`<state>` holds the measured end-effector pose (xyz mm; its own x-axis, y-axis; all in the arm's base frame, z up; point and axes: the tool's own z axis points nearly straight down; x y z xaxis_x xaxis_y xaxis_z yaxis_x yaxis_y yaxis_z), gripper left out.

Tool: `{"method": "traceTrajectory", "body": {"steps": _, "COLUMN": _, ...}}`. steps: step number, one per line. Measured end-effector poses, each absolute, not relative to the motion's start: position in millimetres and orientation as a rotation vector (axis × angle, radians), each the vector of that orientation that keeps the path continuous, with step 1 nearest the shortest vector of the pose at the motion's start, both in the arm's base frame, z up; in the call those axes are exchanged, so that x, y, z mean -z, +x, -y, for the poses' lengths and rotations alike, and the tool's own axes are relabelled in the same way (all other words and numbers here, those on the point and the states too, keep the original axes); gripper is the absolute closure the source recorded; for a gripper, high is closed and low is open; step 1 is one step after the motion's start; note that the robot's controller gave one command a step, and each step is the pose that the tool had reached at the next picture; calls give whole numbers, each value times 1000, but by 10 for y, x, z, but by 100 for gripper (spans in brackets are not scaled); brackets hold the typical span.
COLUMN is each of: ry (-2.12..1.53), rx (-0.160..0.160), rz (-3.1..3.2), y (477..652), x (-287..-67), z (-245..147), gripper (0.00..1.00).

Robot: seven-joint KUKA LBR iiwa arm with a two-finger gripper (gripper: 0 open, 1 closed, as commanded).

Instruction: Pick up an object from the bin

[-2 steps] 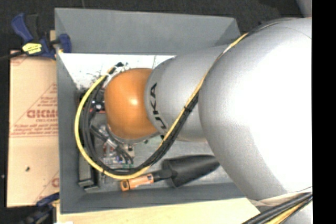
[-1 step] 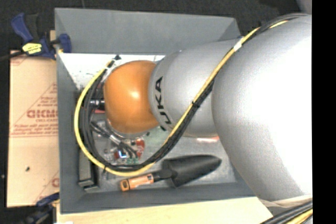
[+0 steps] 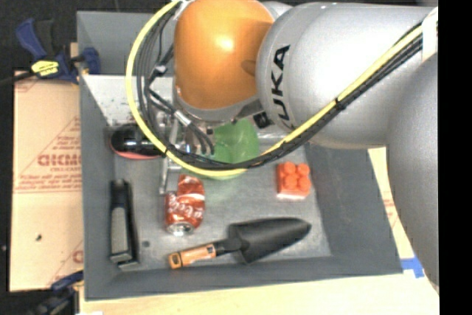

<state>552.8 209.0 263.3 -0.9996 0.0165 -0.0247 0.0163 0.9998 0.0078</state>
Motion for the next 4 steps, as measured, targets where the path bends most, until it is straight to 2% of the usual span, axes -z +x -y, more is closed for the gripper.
{"method": "traceTrajectory", "body": {"steps": 1, "ry": -205, "rx": -2, "rz": -3123, "y": 5277, "x": -1381, "z": -2099, "gripper": 0}}
{"method": "traceTrajectory", "body": {"steps": 2, "ry": 18, "rx": -18, "rz": -3101, "y": 4755, "x": -2087, "z": -1981, "gripper": 100}}
{"method": "traceTrajectory", "body": {"steps": 4, "ry": 24, "rx": -22, "rz": -3099, "y": 4782, "x": -2036, "z": -1858, "gripper": 100}}
